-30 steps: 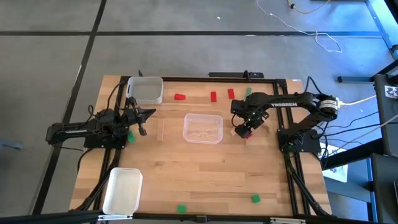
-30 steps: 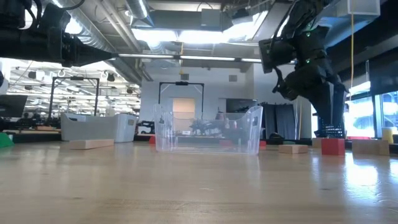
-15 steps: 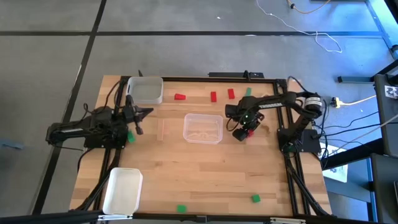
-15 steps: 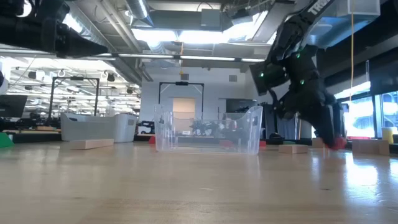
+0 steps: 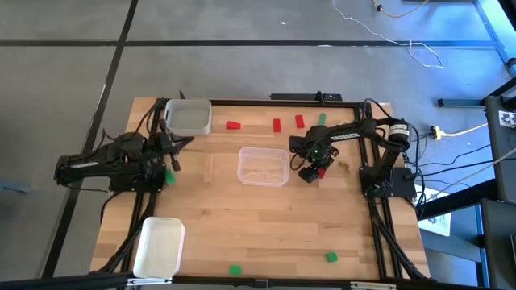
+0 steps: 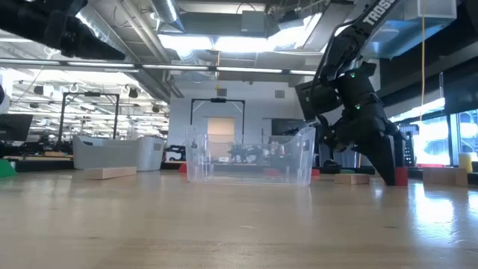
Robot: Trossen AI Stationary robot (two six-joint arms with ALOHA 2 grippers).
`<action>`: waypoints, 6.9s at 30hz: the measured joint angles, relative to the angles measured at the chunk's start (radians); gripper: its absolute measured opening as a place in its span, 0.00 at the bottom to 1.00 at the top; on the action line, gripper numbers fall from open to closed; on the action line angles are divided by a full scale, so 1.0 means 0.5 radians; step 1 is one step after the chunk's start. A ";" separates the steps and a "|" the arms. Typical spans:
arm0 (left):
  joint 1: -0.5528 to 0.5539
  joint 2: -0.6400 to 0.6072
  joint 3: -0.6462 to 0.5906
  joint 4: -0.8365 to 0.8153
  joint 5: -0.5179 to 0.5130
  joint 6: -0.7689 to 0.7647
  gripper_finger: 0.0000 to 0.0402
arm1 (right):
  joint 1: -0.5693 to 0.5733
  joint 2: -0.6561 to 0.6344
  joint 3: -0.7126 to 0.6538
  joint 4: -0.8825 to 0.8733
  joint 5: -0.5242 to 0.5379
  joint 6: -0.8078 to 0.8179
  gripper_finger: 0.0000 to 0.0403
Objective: Sort & place blocks by color
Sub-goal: Put the red block into the transparent bin, then put the brown block into the gray bin
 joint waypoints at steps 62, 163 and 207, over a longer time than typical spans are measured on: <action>0.000 1.129 0.849 -0.704 -0.069 -0.367 0.00 | 0.337 0.300 1.534 -0.089 0.054 -0.407 0.33; 0.001 1.300 0.846 -0.996 0.285 -1.560 0.00 | 0.358 -1.023 0.131 0.347 0.418 -0.353 0.52; 0.002 1.710 0.847 -1.029 0.352 -2.956 0.74 | 0.358 -1.022 0.131 0.351 0.419 -0.353 0.52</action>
